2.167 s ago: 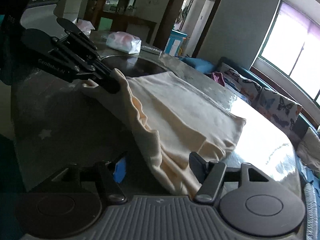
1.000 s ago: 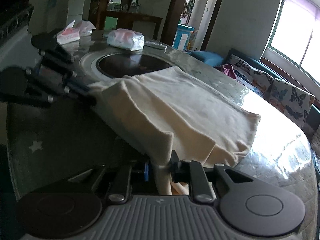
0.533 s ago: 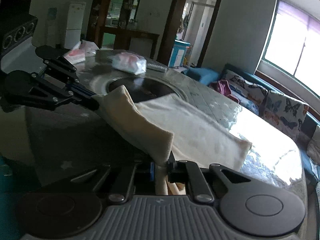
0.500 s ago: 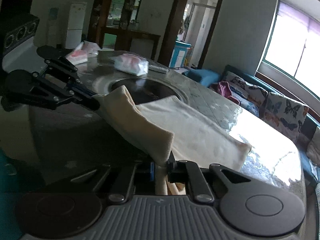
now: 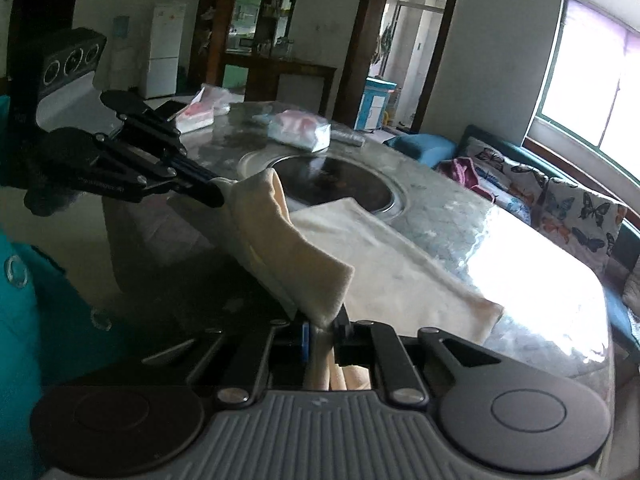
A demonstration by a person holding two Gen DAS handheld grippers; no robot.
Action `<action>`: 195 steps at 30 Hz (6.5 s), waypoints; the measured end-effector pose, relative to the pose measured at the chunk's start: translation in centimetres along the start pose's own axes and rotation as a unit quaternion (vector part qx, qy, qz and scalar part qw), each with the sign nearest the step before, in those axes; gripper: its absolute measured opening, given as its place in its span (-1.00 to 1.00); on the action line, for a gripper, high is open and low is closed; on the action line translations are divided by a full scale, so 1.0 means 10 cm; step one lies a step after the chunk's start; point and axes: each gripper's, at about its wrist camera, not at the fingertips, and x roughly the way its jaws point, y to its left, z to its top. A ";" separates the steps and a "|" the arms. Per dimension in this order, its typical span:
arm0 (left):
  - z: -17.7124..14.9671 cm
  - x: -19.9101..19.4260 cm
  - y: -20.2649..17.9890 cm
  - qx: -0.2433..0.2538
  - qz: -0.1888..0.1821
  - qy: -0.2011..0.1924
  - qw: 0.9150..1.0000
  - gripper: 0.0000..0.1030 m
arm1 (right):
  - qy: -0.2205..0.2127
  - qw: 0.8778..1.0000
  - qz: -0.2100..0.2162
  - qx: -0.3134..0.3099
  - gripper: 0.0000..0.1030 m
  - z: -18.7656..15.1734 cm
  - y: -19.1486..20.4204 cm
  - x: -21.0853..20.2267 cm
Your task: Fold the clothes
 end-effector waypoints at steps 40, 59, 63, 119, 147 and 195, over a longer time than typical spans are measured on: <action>0.36 1.97 0.84 -0.075 0.054 0.099 0.991 -0.74 | 0.037 0.979 -0.052 0.194 -0.57 0.15 -1.24 1.73; 0.36 2.31 0.74 -0.066 0.066 0.135 0.986 -0.70 | 0.040 0.973 -0.113 0.199 -0.56 -0.11 -1.21 1.28; 0.40 2.24 0.71 -0.080 0.080 0.124 0.986 -0.70 | 0.042 0.971 -0.120 0.204 -0.56 -0.17 -1.24 1.26; 0.26 1.88 -0.26 -0.077 -0.039 0.080 0.993 -0.68 | 0.029 0.981 -0.107 0.160 -0.56 -0.45 -0.79 0.91; -0.07 1.17 0.41 -0.165 0.061 0.065 0.982 -0.45 | 0.002 0.992 -0.063 0.112 -0.18 -0.13 -0.36 1.11; 0.18 2.04 1.05 -0.171 0.079 0.116 0.975 -0.42 | 0.009 0.985 -0.036 0.169 0.53 -0.18 -0.46 1.38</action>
